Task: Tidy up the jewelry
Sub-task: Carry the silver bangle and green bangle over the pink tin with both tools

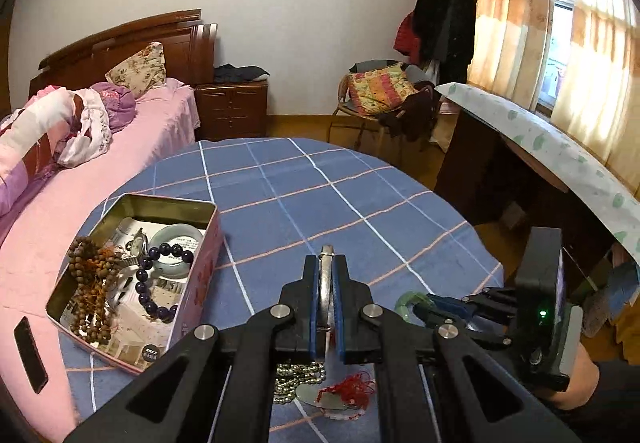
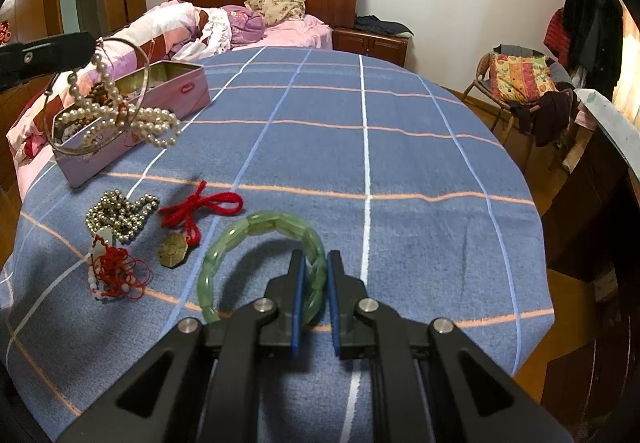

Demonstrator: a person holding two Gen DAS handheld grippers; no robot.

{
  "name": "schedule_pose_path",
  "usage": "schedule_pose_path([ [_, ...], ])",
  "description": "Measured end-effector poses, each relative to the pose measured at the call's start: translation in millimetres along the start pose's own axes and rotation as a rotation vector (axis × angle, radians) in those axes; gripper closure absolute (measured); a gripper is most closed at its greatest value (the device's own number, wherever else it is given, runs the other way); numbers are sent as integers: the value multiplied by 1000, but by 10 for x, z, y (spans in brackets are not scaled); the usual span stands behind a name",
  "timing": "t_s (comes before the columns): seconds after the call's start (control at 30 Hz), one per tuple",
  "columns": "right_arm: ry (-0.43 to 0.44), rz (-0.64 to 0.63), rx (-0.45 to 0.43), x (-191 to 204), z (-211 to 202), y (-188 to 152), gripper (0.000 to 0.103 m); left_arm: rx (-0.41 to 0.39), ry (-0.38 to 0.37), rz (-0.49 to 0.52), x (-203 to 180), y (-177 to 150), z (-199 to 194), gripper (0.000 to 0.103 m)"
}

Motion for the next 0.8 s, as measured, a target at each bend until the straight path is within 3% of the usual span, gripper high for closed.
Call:
schedule_pose_path([
  [0.33,0,1,-4,14,3,-5,89,151,-27,-61,129,-271,445,97],
  [0.8,-2,0,-7,13,-13,7,89,180,23,-25,104,-330,498,97],
])
Point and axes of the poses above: each gripper's, at about its wrist camera, not at the fingertips, and z roughly the way its jaws point, x to its left, y to its top, the point moved 7 cm from there along z, roughly the way its jaws point, and after that the axes turned 9 degrees about x, right-handed, at the moved point
